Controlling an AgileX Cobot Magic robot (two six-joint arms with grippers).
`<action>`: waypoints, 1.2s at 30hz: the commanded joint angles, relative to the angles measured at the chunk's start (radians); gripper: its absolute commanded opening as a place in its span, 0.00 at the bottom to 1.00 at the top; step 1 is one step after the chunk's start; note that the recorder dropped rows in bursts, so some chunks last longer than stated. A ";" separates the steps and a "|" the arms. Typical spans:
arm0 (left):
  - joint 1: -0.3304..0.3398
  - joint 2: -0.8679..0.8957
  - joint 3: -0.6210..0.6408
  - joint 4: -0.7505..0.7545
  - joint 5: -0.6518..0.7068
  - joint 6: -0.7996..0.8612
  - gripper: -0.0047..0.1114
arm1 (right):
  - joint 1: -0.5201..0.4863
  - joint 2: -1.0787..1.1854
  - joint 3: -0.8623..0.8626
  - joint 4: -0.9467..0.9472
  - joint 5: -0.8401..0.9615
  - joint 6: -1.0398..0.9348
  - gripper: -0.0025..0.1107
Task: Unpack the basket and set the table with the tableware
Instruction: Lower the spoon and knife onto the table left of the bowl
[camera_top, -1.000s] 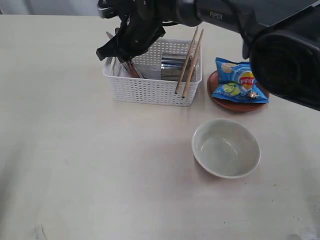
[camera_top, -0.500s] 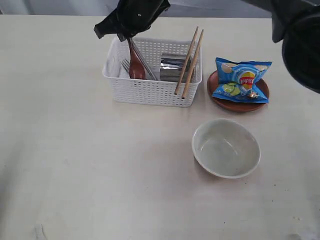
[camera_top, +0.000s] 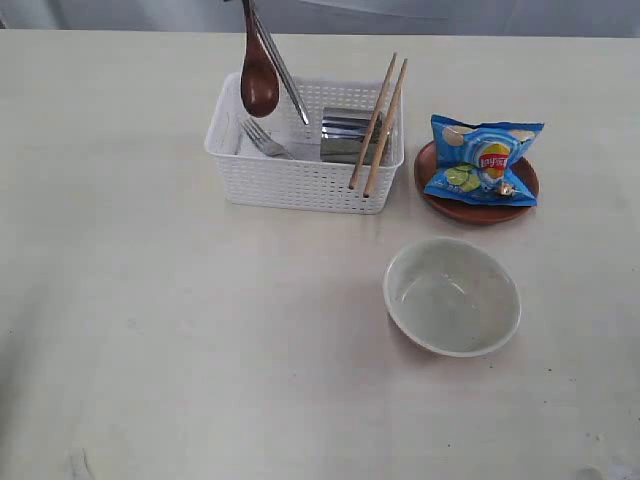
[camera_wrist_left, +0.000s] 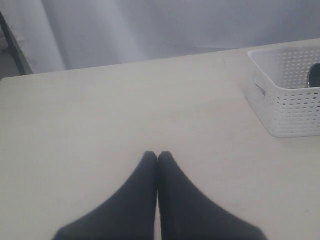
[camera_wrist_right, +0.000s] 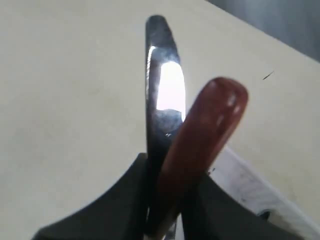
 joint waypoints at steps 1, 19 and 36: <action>0.000 -0.003 0.003 -0.011 -0.002 -0.005 0.04 | 0.002 -0.009 -0.006 0.099 0.102 -0.058 0.02; 0.000 -0.003 0.003 -0.011 -0.002 -0.005 0.04 | 0.205 0.050 0.178 0.188 0.182 -0.074 0.02; 0.000 -0.003 0.003 -0.011 -0.002 -0.005 0.04 | 0.241 0.204 0.238 0.162 0.072 -0.092 0.02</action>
